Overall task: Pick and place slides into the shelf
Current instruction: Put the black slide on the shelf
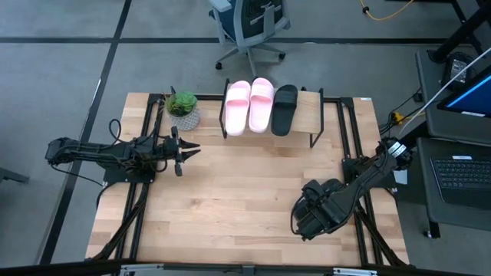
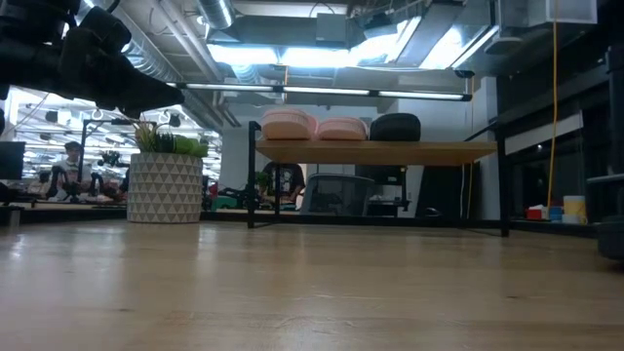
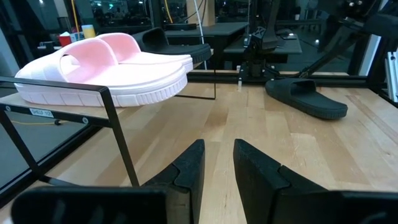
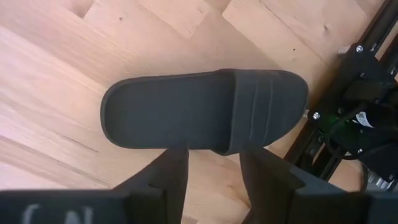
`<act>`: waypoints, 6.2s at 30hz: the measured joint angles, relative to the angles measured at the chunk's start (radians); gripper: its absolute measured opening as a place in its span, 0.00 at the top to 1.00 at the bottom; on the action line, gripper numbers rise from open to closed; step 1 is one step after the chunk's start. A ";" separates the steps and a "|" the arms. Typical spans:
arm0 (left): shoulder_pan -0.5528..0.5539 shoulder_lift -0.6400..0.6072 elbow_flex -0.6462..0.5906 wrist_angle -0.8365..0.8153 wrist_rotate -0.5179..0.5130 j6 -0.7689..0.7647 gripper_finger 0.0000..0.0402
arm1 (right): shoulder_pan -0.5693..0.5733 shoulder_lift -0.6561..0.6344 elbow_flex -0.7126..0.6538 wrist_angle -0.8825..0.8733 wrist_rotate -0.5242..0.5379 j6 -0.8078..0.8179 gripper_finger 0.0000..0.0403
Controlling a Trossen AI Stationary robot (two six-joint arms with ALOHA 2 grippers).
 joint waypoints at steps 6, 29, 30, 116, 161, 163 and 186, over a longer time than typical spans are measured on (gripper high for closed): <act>0.000 0.000 0.000 0.000 0.000 0.000 0.81 | 0.000 0.048 0.000 0.000 -0.003 0.004 0.67; 0.000 0.000 0.000 0.000 0.000 0.000 0.81 | 0.001 0.204 0.000 -0.006 -0.035 -0.021 0.70; 0.000 0.000 0.000 0.000 0.000 0.000 0.81 | 0.001 0.209 0.000 -0.006 -0.035 -0.019 0.70; 0.000 0.000 0.000 0.000 0.000 -0.005 0.81 | -0.008 0.213 -0.185 0.018 -0.053 0.009 0.99; 0.000 0.000 0.000 0.000 0.000 -0.026 0.81 | -0.023 0.206 0.159 -0.005 0.203 -0.226 1.00; 0.000 0.000 0.000 0.000 0.000 -0.026 0.81 | -0.030 0.198 0.191 -0.005 0.238 -0.254 1.00; 0.000 0.000 0.000 -0.003 0.000 -0.024 0.81 | -0.099 0.042 0.235 -0.006 0.430 -0.528 1.00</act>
